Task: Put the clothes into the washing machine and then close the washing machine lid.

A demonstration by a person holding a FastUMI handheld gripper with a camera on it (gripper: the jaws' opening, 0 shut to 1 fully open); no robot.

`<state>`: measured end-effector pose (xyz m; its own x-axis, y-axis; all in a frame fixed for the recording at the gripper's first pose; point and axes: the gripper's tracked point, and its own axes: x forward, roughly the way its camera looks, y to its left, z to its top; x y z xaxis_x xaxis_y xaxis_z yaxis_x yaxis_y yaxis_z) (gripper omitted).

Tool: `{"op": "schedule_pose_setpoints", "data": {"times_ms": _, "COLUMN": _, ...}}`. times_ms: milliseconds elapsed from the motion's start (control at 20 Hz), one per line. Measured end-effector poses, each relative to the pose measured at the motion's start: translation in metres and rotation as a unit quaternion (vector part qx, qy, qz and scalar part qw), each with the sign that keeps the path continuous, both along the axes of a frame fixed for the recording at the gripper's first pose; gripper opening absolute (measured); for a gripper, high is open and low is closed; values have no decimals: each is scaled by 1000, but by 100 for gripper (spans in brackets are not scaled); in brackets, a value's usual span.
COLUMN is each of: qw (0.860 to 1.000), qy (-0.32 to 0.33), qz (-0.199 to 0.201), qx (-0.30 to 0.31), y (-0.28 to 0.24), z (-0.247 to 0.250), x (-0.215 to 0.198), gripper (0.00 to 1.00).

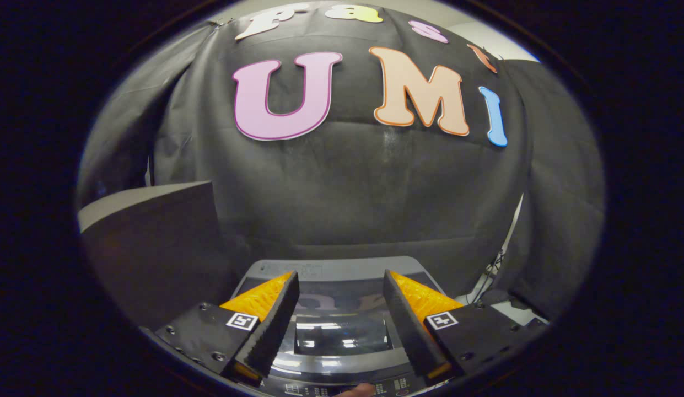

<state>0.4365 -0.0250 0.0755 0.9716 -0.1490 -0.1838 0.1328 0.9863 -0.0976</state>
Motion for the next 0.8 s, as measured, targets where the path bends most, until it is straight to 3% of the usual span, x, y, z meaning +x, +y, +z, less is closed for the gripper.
{"op": "schedule_pose_setpoints", "data": {"times_ms": 450, "qw": 1000, "qy": -22, "qz": 1, "qx": 2, "y": 5, "z": -14, "x": -53, "gripper": 96}}
{"op": "schedule_pose_setpoints", "data": {"times_ms": 800, "qw": 998, "qy": -45, "qz": 54, "qx": -1, "y": 19, "z": -18, "x": -102, "gripper": 96}}
